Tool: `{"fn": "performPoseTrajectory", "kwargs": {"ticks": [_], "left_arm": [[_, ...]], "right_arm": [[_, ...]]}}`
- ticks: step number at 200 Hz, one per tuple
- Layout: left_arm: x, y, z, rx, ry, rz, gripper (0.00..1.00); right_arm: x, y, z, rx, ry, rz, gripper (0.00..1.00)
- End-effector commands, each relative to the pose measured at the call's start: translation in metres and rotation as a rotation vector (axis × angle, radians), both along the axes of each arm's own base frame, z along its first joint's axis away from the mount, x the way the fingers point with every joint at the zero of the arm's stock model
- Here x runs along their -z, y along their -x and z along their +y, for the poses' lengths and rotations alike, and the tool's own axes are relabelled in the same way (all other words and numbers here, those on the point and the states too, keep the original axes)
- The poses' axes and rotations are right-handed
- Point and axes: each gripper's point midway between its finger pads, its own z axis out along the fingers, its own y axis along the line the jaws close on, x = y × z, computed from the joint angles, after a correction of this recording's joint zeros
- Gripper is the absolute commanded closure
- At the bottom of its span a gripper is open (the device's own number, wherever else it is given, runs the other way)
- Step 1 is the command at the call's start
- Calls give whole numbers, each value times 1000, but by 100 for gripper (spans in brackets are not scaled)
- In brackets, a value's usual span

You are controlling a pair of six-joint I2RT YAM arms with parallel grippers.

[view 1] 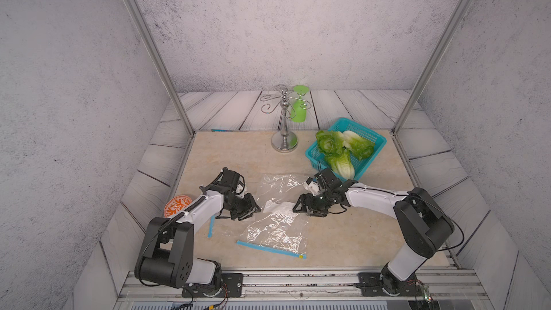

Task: Put the chinese cabbages into a zipper bag and zip it
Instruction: Adjust the zipper food storage bag in the zipper food storage bag.

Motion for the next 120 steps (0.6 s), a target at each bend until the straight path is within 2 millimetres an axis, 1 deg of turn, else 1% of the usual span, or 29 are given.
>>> {"fn": "performPoseTrajectory", "kwargs": {"ticks": [1, 7, 15, 34, 41, 51, 62, 72, 89, 96, 100, 108, 115, 120], "left_arm": [[-4, -5, -9, -32, 39, -20, 67], [-4, -4, -10, -34, 41, -19, 69], [-4, -3, -10, -34, 42, -18, 71], [-10, -1, -9, -30, 36, -24, 71], [-16, -1, -7, -19, 20, -34, 70], [-27, -1, -1, 5, -27, -58, 68], [-48, -6, 9, 34, -94, -117, 61], [-71, -11, 21, 65, -178, -179, 55], [-112, -19, 40, 130, -328, -302, 49], [-124, -18, 44, 171, -384, -338, 48], [-129, -17, 44, 196, -406, -359, 48], [-138, -14, 37, 258, -417, -402, 48], [-140, -10, 29, 304, -414, -428, 48], [-138, -7, 22, 334, -400, -440, 47]], "right_arm": [[-10, -12, 18, -44, -117, -97, 23], [-11, -13, 18, -53, -120, -104, 28], [-17, -12, 20, -72, -135, -119, 34], [-35, -14, 22, -80, -157, -150, 61], [-40, -13, 20, -83, -142, -145, 70], [-47, -11, 17, -101, -104, -128, 78], [-58, -10, 14, -119, -68, -104, 81], [-67, -8, 12, -137, -62, -60, 82], [-73, -6, 3, -170, -23, 4, 83], [-74, -7, 1, -191, -4, 21, 83], [-76, -7, 1, -207, 5, 28, 83], [-76, -10, 1, -243, 30, 34, 83], [-75, -15, 2, -271, 60, 34, 83], [-74, -20, 2, -292, 83, 30, 83]]}}
